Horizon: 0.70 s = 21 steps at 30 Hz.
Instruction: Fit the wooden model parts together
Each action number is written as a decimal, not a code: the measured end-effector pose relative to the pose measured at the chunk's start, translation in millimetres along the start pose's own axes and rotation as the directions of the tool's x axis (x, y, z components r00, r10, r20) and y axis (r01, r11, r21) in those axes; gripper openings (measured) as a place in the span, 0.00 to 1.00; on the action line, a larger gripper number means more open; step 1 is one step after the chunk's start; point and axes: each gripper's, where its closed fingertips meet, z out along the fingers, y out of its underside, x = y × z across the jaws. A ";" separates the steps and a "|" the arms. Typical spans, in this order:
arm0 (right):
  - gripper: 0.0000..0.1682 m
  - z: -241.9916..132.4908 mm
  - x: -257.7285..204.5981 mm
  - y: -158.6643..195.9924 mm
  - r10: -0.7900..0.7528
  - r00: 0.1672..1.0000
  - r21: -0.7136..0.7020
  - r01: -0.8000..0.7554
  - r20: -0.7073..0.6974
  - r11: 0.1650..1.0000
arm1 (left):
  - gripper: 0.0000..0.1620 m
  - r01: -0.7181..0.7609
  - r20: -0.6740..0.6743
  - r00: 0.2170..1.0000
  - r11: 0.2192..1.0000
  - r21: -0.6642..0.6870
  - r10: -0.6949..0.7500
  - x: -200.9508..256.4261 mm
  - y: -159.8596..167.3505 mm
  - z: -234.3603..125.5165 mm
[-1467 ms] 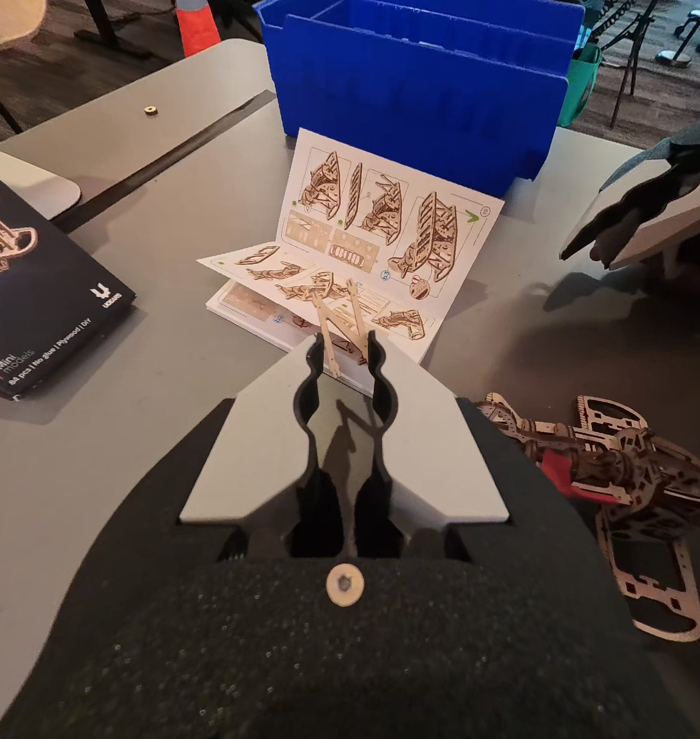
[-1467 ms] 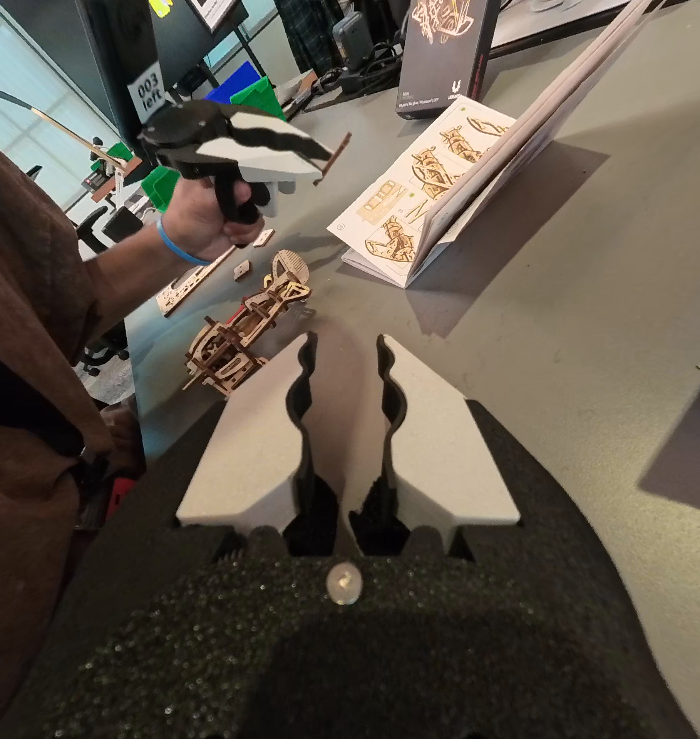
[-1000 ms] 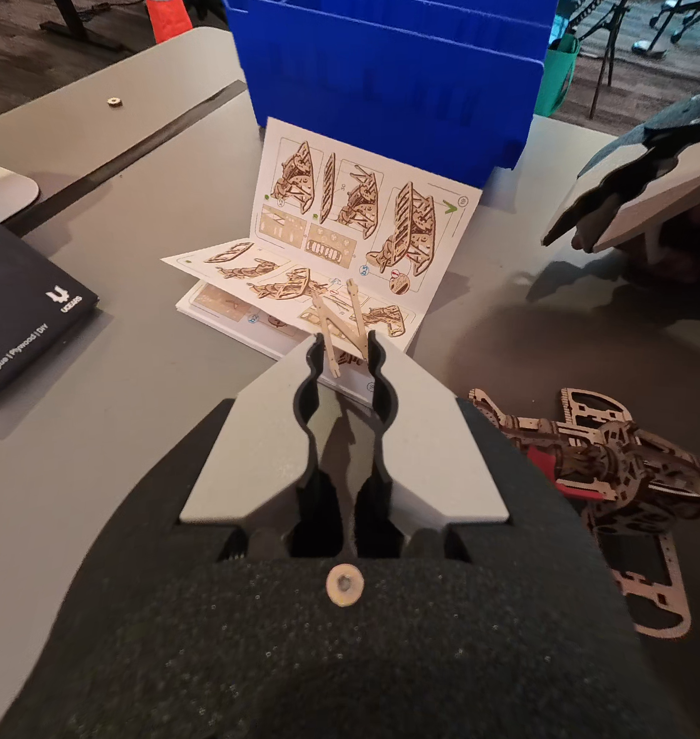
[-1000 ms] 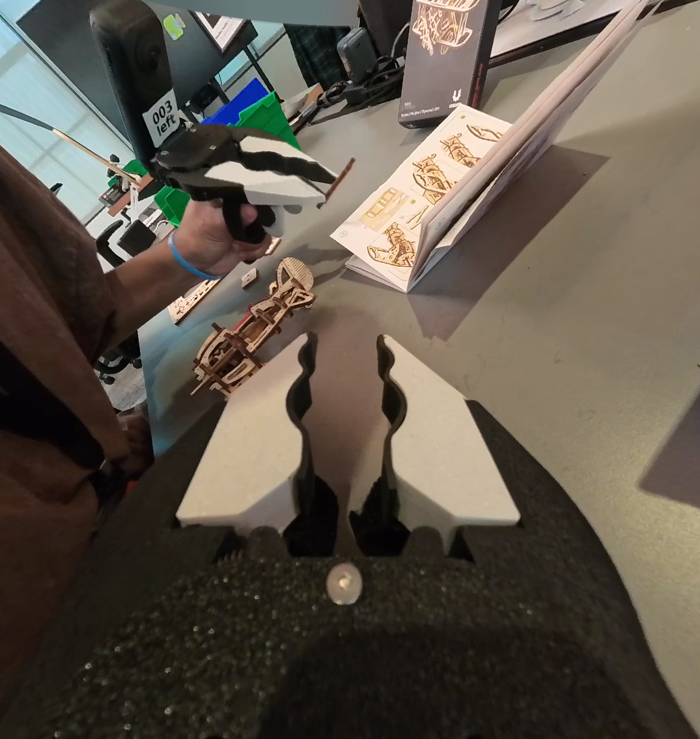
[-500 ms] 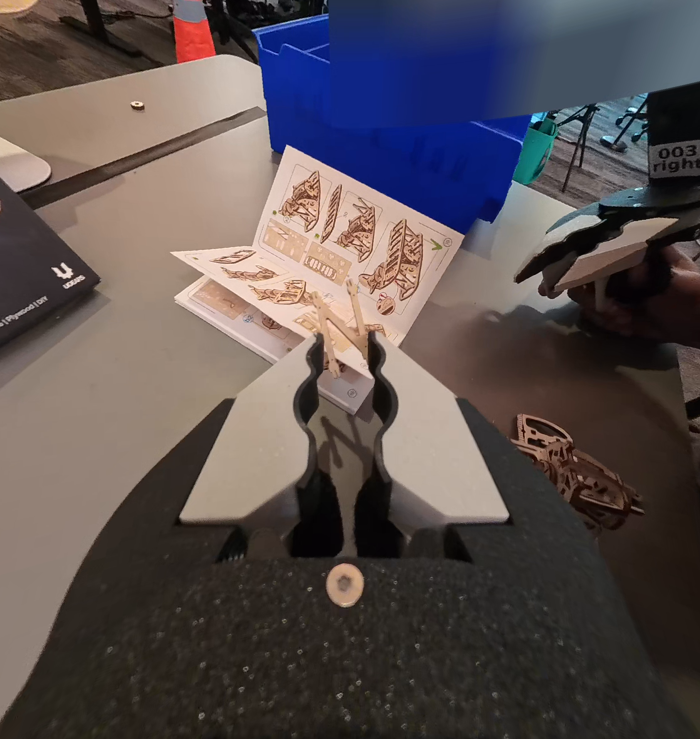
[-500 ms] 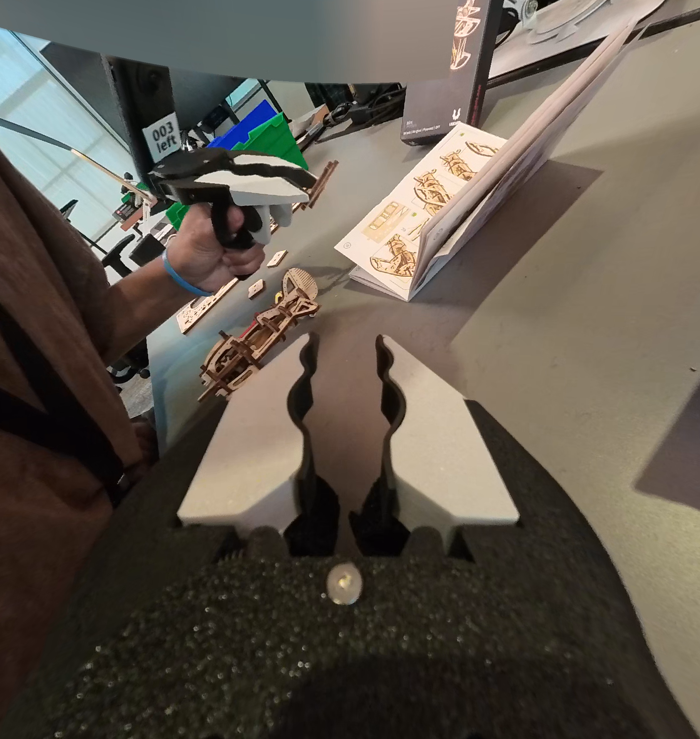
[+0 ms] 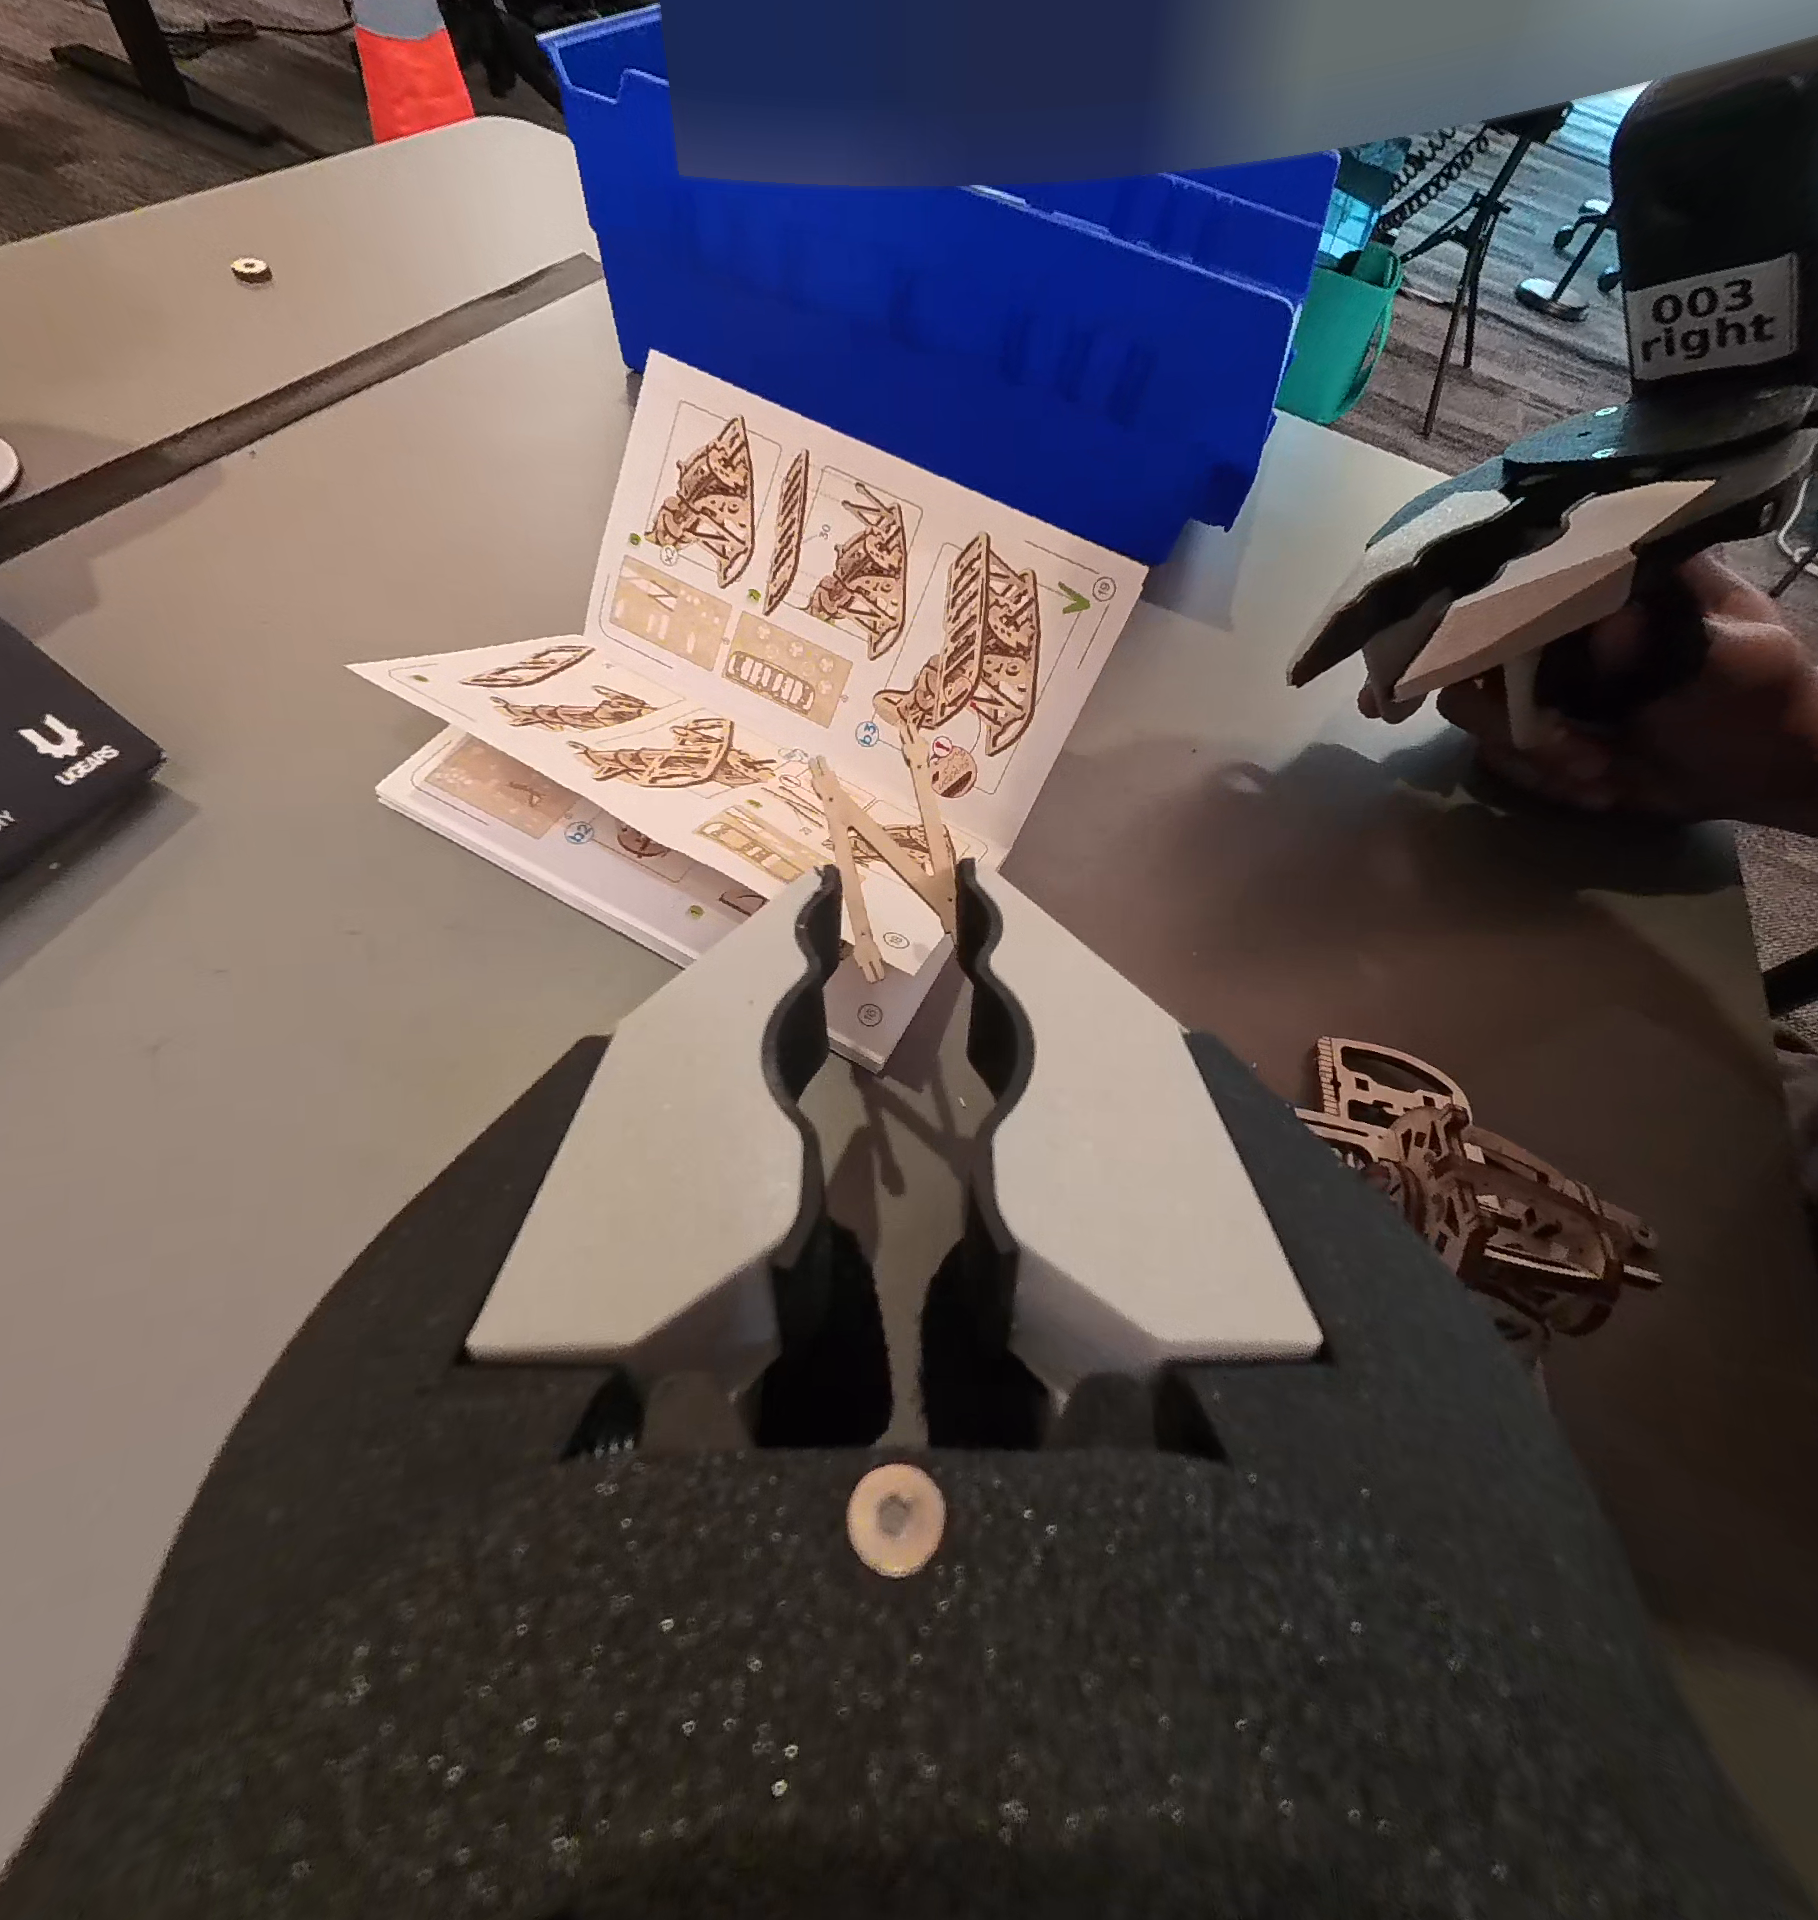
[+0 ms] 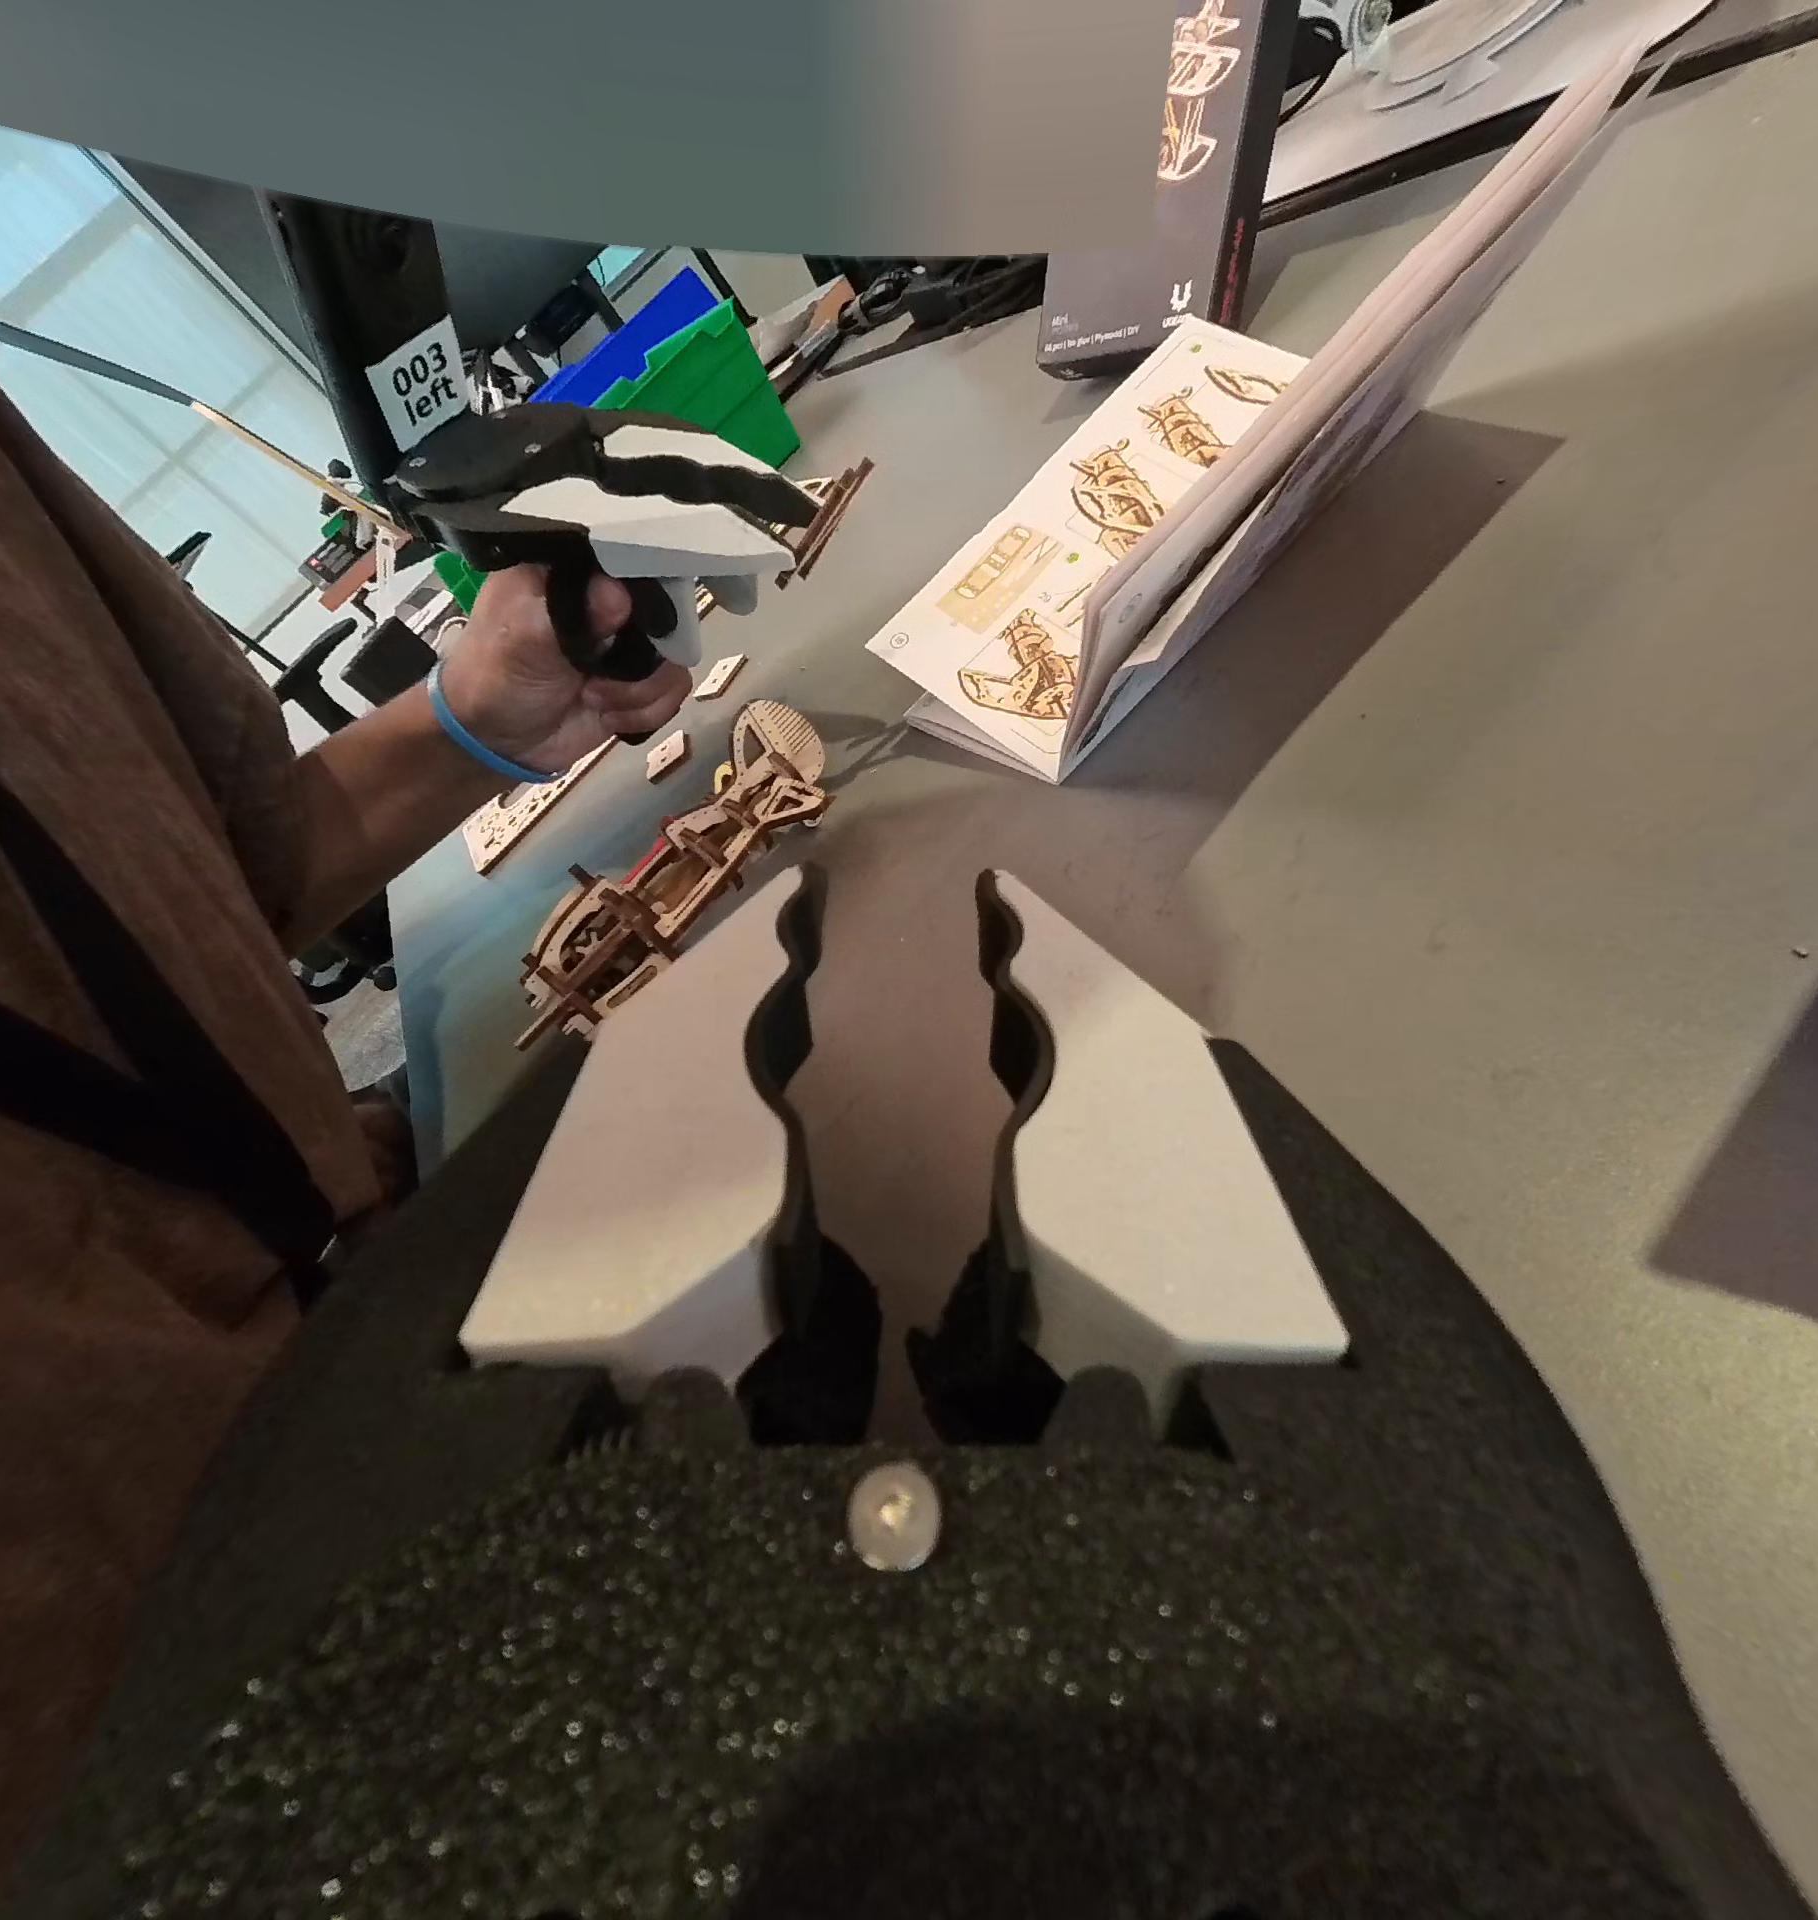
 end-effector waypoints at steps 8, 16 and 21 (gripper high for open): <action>0.14 1.5 0.2 2.6 -0.004 1.000 -0.021 0.004 -0.001 1.000 | 0.11 -0.023 -0.036 0.999 1.000 -0.021 0.022 9.4 2.5 3.7; 0.13 39.7 -45.7 -11.1 0.172 0.975 -0.172 -0.148 0.139 0.974 | 0.12 -0.381 -0.132 0.922 0.913 -0.149 0.363 61.5 7.9 -19.6; 0.15 55.0 -93.0 -16.9 0.381 0.874 -0.249 -0.313 0.301 0.916 | 0.11 -0.529 -0.080 0.849 0.839 -0.131 0.522 83.5 0.1 -42.8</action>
